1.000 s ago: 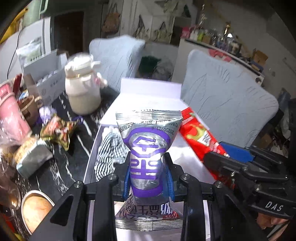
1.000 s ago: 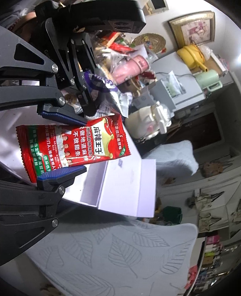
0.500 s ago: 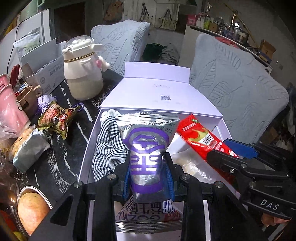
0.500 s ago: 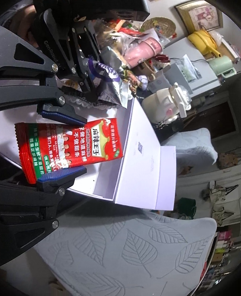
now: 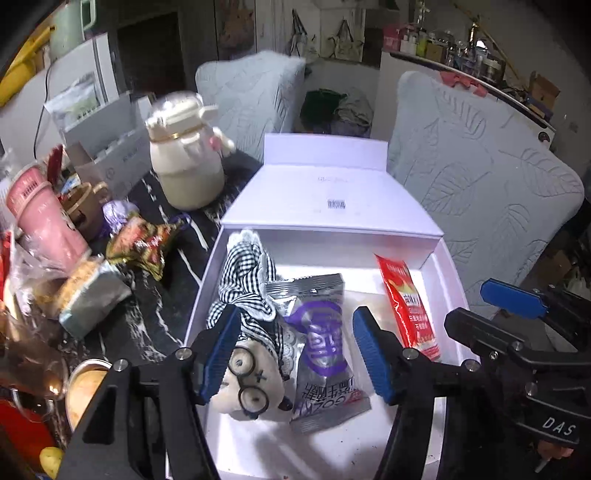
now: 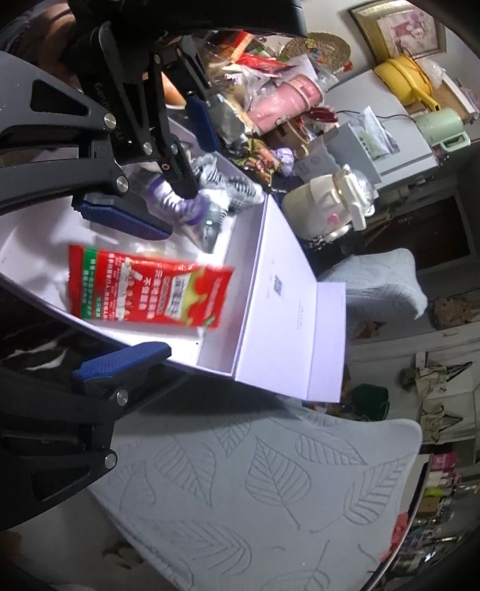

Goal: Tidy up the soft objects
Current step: 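Withdraw both open grippers from the box back over the table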

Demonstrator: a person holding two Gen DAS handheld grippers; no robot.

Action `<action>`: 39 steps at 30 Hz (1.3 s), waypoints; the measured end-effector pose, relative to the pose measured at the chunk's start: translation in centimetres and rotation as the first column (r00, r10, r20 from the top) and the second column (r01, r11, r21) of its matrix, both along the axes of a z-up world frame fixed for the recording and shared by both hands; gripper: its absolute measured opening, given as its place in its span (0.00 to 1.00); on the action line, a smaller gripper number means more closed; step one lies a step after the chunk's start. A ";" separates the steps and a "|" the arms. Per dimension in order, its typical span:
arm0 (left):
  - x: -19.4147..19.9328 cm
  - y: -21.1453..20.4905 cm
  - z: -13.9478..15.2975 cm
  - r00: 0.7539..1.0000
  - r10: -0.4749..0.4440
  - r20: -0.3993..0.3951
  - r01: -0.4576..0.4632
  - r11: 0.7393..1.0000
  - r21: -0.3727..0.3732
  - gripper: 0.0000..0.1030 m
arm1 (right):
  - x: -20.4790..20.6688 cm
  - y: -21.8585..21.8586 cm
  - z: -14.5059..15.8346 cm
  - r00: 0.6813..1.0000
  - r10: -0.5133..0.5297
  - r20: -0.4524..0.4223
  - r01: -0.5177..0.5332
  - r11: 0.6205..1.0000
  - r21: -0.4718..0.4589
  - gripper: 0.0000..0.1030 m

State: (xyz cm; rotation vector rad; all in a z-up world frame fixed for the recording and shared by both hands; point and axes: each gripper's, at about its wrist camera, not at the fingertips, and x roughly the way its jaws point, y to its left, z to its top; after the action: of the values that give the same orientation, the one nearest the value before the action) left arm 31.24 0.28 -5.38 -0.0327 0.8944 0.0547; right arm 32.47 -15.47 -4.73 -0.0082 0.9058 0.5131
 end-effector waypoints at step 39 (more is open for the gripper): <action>-15.2 -2.3 14.3 0.951 -0.058 0.305 0.042 0.997 0.060 0.69 | -14.9 -2.3 13.6 0.934 0.010 0.357 -0.014 1.000 0.008 0.66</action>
State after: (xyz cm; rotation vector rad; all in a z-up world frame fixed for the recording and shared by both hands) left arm 16.03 -2.00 8.96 0.0307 0.5815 0.0250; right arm 17.57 -17.73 8.84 -0.0948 0.5458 0.5076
